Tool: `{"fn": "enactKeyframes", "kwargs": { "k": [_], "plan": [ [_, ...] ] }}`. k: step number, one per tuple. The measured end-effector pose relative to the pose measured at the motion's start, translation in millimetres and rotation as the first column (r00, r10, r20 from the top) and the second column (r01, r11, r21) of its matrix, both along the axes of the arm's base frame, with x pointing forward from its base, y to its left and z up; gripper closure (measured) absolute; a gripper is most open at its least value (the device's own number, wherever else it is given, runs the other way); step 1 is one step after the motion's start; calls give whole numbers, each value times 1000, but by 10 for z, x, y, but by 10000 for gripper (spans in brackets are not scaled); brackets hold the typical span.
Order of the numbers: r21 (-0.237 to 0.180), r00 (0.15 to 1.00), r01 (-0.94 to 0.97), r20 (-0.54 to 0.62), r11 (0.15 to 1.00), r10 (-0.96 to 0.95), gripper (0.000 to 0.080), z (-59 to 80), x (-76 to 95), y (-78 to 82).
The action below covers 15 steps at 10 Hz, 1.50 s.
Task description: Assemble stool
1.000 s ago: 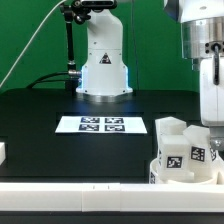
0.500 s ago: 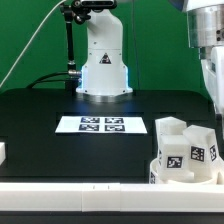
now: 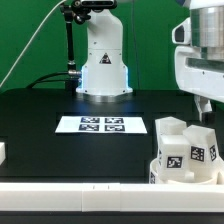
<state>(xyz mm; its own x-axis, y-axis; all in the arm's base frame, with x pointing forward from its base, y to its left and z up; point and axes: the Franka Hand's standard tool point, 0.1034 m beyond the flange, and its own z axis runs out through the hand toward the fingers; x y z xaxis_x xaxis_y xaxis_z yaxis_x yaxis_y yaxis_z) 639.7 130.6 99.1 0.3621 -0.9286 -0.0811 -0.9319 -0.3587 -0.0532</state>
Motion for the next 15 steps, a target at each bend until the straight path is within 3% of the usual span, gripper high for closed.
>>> {"fn": "enactKeyframes", "kwargs": {
  "k": [2,7,10,15],
  "plan": [
    [-12,972,-236,14,972,236,150,52,37,-37],
    [-32,876,-480,42,877,481,150,58,65,-84],
    [-92,551,-829,25,551,834,150,19,71,-147],
    [-118,199,-973,-13,197,980,150,16,76,-174]
  ]
}}
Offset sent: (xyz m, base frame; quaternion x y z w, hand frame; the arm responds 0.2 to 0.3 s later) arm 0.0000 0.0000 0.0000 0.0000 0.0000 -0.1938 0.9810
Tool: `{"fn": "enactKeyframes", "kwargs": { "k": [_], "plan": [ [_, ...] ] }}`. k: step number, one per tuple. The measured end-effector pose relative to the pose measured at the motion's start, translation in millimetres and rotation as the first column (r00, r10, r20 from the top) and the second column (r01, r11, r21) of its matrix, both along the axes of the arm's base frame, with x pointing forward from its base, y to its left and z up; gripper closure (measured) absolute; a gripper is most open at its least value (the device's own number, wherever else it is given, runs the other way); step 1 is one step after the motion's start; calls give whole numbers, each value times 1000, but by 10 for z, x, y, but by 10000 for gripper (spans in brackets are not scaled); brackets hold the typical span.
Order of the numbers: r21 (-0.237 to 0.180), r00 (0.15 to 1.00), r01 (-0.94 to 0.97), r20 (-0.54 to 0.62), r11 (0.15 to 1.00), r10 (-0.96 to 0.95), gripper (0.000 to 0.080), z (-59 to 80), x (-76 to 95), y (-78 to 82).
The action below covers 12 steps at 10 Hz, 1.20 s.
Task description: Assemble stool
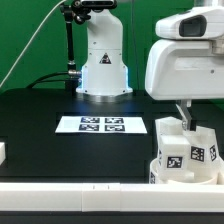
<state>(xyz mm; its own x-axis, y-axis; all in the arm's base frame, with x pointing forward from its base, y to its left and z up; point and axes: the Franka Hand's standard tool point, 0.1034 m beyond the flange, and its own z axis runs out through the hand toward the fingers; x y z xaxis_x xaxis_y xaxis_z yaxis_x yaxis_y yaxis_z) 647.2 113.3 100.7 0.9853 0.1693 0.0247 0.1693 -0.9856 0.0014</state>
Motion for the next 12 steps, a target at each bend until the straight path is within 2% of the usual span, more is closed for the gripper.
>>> {"fn": "enactKeyframes", "kwargs": {
  "k": [1,2,6,7,11,12],
  "plan": [
    [-7,998,-63,1,998,63,150,1,3,-15],
    [-29,970,-242,3,970,242,150,6,20,-47],
    [-41,852,-523,-9,851,523,150,-15,0,-12],
    [-47,827,-561,-15,826,561,150,-17,4,-40],
    [-38,831,-556,-23,830,556,150,-99,-78,2],
    [-58,819,-574,-8,817,574,150,-124,-70,34]
  ]
}}
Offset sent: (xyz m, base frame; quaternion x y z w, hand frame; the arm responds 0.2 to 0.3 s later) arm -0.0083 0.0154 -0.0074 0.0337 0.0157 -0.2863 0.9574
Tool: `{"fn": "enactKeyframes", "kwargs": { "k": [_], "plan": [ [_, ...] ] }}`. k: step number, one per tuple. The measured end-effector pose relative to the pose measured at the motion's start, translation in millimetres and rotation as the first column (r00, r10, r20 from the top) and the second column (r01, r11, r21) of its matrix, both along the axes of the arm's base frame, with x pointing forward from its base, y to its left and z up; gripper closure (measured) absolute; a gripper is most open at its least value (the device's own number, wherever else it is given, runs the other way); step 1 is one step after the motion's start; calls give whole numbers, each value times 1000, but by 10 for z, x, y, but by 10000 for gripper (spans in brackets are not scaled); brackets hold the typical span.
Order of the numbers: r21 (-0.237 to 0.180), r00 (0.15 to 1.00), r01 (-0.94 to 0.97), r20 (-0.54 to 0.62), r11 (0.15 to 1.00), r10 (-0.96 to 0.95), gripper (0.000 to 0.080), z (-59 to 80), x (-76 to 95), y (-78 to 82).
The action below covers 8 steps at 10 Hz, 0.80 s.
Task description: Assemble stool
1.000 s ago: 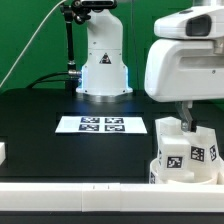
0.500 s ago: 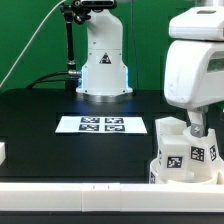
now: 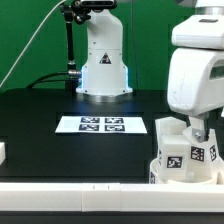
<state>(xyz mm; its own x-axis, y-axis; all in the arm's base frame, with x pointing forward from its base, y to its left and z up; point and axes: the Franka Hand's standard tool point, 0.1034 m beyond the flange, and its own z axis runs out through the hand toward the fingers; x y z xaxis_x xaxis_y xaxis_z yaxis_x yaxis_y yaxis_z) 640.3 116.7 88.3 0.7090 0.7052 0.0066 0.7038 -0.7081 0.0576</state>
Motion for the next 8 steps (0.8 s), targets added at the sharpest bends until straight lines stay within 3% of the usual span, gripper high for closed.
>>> {"fn": "enactKeyframes", "kwargs": {
  "k": [7,8],
  "plan": [
    [-4,999,38,-4,999,-38,150,-116,-48,-40],
    [-4,999,38,-4,999,-38,260,-116,-49,-39]
  ]
}}
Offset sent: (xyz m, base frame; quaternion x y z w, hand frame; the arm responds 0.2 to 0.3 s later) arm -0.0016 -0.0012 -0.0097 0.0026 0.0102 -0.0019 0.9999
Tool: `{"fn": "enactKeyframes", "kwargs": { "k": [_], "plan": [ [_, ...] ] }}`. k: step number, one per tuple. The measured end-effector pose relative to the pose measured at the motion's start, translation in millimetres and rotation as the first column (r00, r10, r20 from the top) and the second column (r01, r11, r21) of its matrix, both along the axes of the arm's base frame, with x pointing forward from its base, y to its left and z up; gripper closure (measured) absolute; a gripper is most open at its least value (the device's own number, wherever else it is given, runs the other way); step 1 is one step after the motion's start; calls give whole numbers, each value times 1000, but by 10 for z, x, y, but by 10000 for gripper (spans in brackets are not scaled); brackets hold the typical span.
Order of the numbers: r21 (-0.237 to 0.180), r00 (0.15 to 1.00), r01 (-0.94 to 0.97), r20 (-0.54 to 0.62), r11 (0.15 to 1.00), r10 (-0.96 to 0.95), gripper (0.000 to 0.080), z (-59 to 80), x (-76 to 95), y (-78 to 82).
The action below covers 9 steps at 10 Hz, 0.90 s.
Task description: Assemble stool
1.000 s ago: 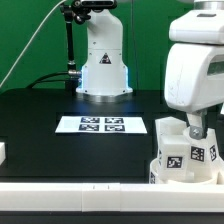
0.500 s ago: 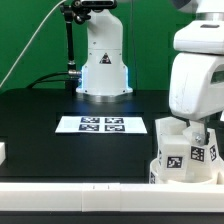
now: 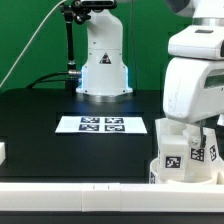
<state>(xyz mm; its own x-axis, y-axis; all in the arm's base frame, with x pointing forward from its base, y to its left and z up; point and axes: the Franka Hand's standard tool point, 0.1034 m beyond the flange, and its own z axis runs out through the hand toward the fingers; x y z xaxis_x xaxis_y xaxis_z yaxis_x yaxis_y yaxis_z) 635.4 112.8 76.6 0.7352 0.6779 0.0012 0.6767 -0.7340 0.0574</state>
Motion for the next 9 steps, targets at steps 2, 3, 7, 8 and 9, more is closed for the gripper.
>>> {"fn": "enactKeyframes", "kwargs": {
  "k": [2,3,7,8,9],
  "plan": [
    [0,1000,3,0,1000,-3,451,2,4,-16],
    [0,1000,3,0,1000,-3,462,2,5,-17],
    [4,995,96,4,995,-96,462,2,6,-27],
    [9,984,176,6,984,-176,462,2,6,-27],
    [12,966,259,9,966,-259,462,2,8,-38]
  ]
}}
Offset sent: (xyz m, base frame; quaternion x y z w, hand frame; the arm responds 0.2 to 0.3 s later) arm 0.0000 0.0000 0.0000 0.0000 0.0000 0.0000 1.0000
